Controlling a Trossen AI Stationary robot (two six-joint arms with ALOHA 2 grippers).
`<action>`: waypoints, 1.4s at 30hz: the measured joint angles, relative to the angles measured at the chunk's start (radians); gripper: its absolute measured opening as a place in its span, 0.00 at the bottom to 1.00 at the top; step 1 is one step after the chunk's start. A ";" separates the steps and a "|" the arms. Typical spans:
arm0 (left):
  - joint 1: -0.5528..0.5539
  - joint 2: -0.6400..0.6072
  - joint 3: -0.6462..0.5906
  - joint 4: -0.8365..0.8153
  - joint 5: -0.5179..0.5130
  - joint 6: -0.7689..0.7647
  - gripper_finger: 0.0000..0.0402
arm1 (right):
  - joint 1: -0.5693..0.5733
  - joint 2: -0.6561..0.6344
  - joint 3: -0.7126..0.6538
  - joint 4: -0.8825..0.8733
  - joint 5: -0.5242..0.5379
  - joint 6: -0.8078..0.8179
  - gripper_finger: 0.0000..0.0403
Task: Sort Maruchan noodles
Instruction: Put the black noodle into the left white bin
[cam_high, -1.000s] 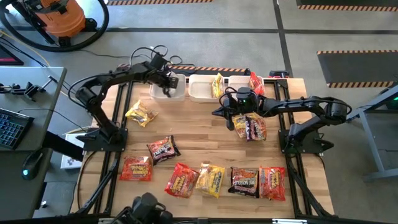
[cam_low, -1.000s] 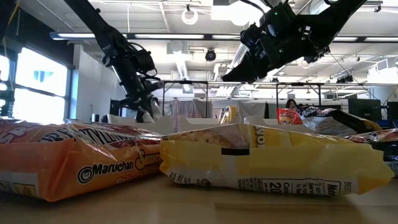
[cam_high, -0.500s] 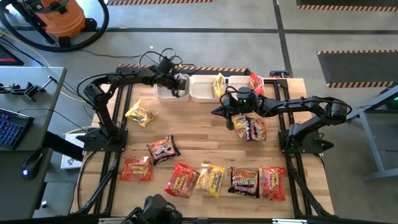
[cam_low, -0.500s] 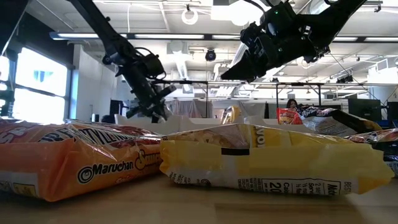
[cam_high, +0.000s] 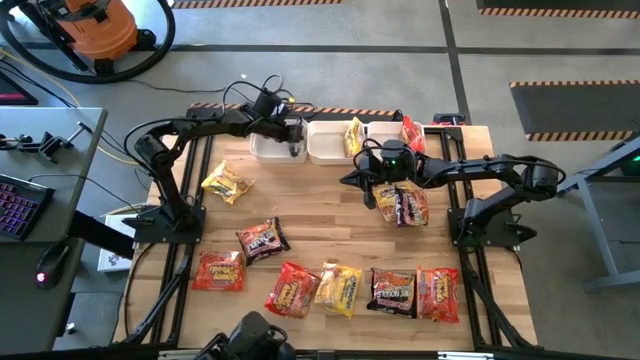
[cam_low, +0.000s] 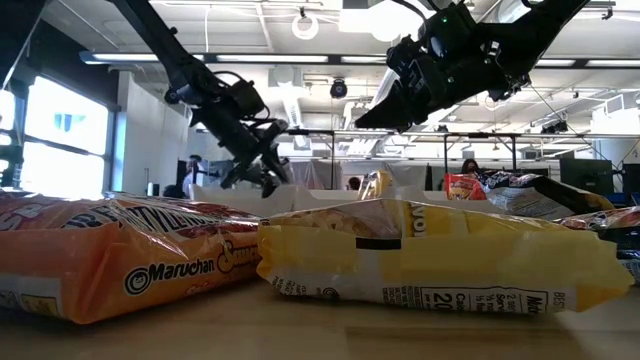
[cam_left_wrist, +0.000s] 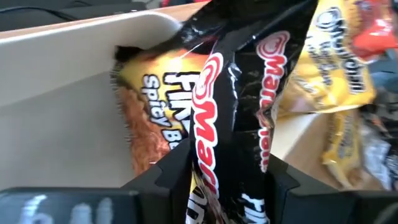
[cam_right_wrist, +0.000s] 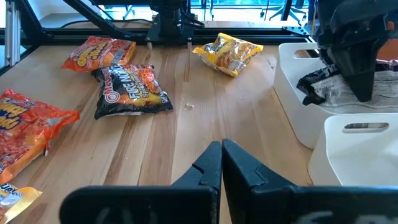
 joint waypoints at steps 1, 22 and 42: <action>0.000 0.000 0.000 0.008 0.012 -0.008 0.30 | 0.000 0.000 0.000 0.000 0.000 0.000 0.00; 0.007 0.008 0.000 0.005 -0.003 0.043 0.10 | 0.000 0.000 0.000 0.000 0.000 0.000 0.00; -0.001 -0.020 0.081 -0.002 0.032 0.140 0.23 | 0.000 0.000 0.000 0.000 -0.002 0.000 0.00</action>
